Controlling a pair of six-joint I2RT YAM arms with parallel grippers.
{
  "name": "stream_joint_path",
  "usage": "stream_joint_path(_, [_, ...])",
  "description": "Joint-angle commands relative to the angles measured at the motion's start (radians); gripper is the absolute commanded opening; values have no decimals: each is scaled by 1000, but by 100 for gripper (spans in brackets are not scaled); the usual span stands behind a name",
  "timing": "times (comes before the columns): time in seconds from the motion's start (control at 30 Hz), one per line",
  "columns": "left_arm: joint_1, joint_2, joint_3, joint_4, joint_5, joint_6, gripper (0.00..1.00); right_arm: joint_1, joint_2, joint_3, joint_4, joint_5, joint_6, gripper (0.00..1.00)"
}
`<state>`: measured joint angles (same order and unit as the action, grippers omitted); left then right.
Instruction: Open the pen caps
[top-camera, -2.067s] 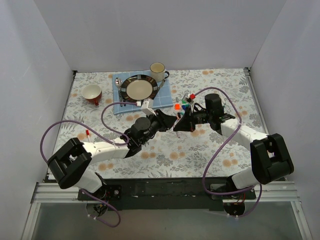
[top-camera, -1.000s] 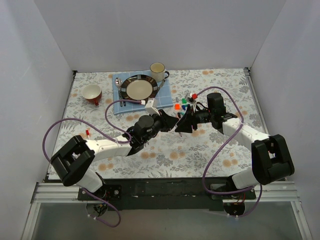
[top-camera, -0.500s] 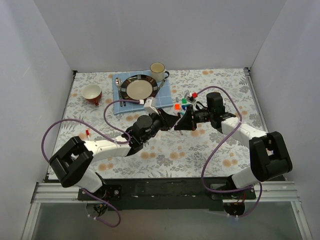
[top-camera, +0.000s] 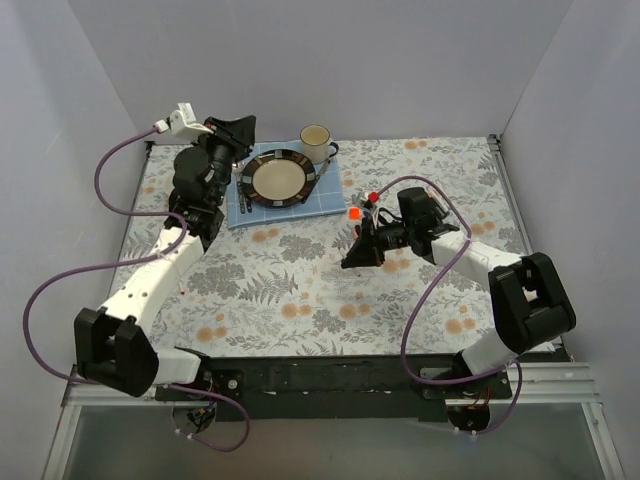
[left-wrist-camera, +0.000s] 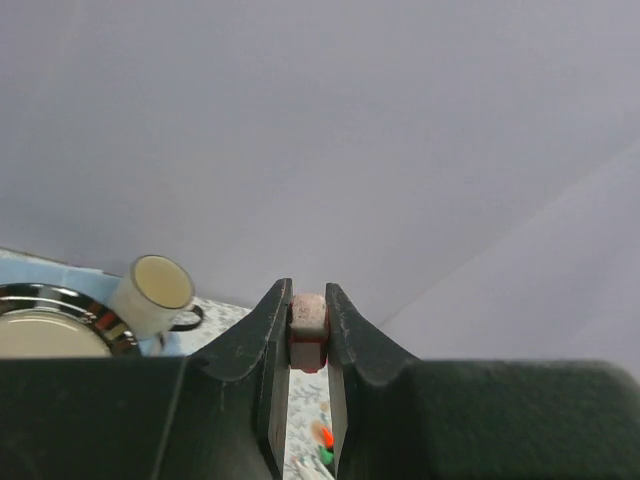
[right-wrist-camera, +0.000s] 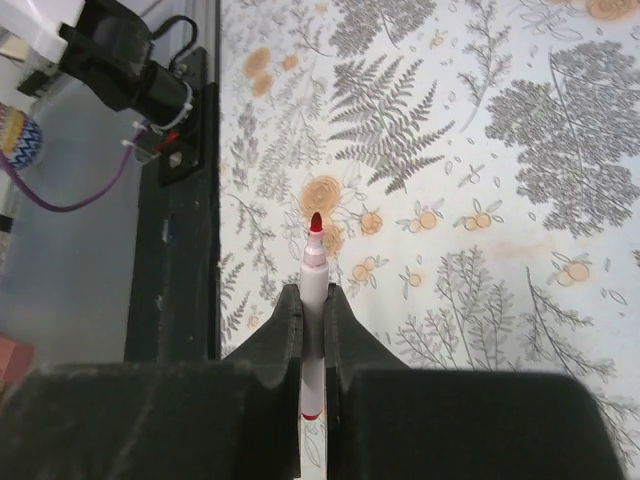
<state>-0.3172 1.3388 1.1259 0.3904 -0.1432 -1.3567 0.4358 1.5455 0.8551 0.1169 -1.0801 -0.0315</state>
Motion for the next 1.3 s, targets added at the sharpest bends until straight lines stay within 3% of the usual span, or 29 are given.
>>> stream_joint_path(0.0, [-39,-47,-101,-88,160,-25,0,-51,-57,81,-182,142,-146,1])
stream_joint_path(0.07, [-48,-23,-150,-107,287,-80,0,-107,-73,105,-227,378,-197,1])
stream_joint_path(0.13, [-98,-1,-223,-122,375,-130,0,-153,-73,113,-246,495,-251,1])
stream_joint_path(0.33, [-290,166,-249,-208,321,-119,0,-167,112,235,-368,764,-361,3])
stream_joint_path(0.47, [-326,310,-187,-249,301,-127,0,-180,175,251,-364,937,-393,5])
stream_joint_path(0.7, [-349,520,-39,-330,258,-108,0,-206,238,257,-347,1049,-427,15])
stream_joint_path(0.83, [-353,614,55,-383,254,-93,2,-212,260,257,-319,1121,-427,29])
stream_joint_path(0.97, [-358,706,143,-446,245,-78,9,-226,257,260,-306,1163,-416,38])
stream_joint_path(1.03, [-359,723,173,-467,238,-76,14,-235,243,254,-298,1160,-410,48])
stream_joint_path(1.13, [-362,734,187,-478,232,-73,27,-241,205,245,-298,1129,-404,52])
stream_joint_path(1.27, [-362,728,202,-490,225,-61,36,-243,147,234,-309,1024,-404,52])
